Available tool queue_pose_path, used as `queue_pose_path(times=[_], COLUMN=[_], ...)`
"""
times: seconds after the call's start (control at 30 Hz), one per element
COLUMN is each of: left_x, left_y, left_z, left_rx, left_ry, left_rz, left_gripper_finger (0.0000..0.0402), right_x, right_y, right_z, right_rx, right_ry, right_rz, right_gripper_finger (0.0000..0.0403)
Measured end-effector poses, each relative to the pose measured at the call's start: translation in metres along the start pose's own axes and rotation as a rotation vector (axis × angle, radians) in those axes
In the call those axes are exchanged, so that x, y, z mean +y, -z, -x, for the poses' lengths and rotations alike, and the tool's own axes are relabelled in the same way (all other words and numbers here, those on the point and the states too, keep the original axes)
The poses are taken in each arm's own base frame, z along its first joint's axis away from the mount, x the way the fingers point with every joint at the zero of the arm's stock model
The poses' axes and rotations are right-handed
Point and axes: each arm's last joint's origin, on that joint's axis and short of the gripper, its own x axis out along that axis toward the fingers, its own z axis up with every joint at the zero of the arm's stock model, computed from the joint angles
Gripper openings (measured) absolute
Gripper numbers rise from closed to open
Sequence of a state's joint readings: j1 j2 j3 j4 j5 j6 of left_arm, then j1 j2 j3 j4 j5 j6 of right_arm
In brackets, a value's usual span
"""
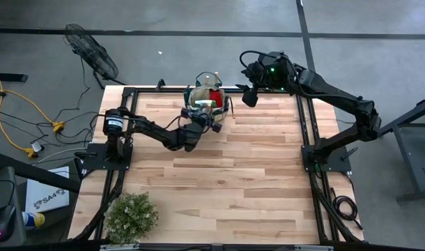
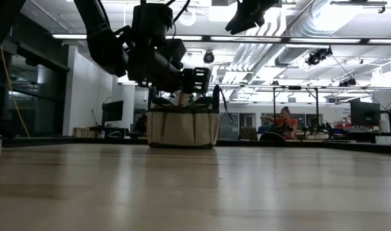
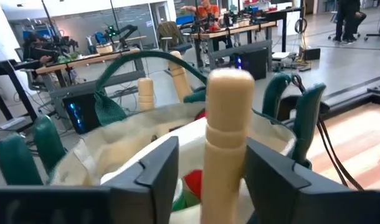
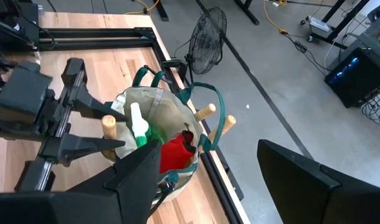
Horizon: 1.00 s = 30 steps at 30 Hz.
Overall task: Pick & Place Garden tools in Gardening bag
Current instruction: Put the brown hand rake into the gardening bag
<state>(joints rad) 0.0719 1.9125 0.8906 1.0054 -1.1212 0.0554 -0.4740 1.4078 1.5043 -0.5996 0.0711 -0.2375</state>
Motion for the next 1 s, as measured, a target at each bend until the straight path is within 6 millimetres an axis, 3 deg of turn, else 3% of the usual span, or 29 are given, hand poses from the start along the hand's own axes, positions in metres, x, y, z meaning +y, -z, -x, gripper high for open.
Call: queue_pose_path(times=[0.17,0.8,1.0], left_x=[0.001,0.0,0.0], left_y=[-0.005,-0.019,-0.02], left_z=[0.0,0.01,0.01], left_rx=[-0.015,-0.082,-0.085], left_ry=[-0.012,-0.033,-0.033], left_rz=[-0.001,-0.006,-0.007], left_gripper_finger=[0.018,0.0184,0.0154], right_x=[0.0,0.0,0.0], right_y=[0.0,0.0,0.0], right_z=[0.0,0.0,0.0], right_rx=[0.002,0.004,0.004], right_ry=[-0.001,-0.001,-0.001], right_rz=[0.0,0.0,0.0], right_gripper_finger=[0.0258,0.0258,0.0258])
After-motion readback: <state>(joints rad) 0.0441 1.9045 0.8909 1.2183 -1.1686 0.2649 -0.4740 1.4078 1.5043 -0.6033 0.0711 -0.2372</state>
